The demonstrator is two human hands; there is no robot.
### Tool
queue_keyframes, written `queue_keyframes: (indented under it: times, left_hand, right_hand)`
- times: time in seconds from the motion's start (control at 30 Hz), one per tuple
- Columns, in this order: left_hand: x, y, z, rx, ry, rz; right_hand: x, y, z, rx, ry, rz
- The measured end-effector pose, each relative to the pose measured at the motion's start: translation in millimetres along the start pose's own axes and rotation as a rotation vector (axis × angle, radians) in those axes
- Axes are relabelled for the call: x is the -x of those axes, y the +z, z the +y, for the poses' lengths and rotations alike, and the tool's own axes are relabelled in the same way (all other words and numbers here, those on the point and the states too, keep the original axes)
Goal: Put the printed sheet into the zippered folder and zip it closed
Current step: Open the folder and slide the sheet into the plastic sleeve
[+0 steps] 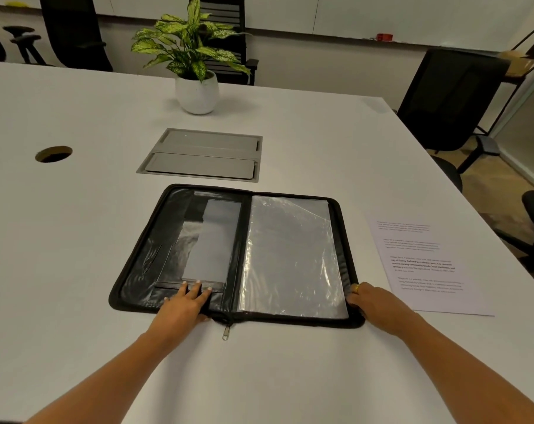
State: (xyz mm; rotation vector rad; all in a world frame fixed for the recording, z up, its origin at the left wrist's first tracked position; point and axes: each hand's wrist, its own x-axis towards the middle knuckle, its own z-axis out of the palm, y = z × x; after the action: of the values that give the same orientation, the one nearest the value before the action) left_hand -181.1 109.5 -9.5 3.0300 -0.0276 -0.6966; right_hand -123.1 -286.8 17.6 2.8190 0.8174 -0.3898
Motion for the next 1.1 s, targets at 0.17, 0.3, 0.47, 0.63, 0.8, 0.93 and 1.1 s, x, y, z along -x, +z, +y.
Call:
queue_keyframes:
  times: [0.17,0.3,0.47,0.63,0.8,0.93,1.1]
  left_hand:
    - [-14,-15,-13,-0.075,-0.014,-0.025]
    - [-27,-43,-20,-0.099,-0.036,0.001]
    - [-38,-55,-9,0.131,-0.132,0.084]
    - [-19,-23,21,0.413,-0.264,0.356]
    - [0,5,49,0.517,-0.353,0.332]
    - [-3,12,59,0.563,-0.352,0.266]
    - [-11,10,48,0.6,-0.283,0.265]
  right_hand:
    - [0,3,0,0.083,-0.18,0.051]
    - [3,9,-18,-0.052,-0.231,0.095]
    - [8,13,-44,-0.147,-0.226,0.091]
    - [11,18,-77,-0.291,-0.255,0.053]
    - [6,2,-54,-0.242,-0.246,-0.021]
    - [-8,-6,-35,-0.137,-0.171,-0.06]
    - [-13,-2,-41,-0.056,-0.221,-0.079]
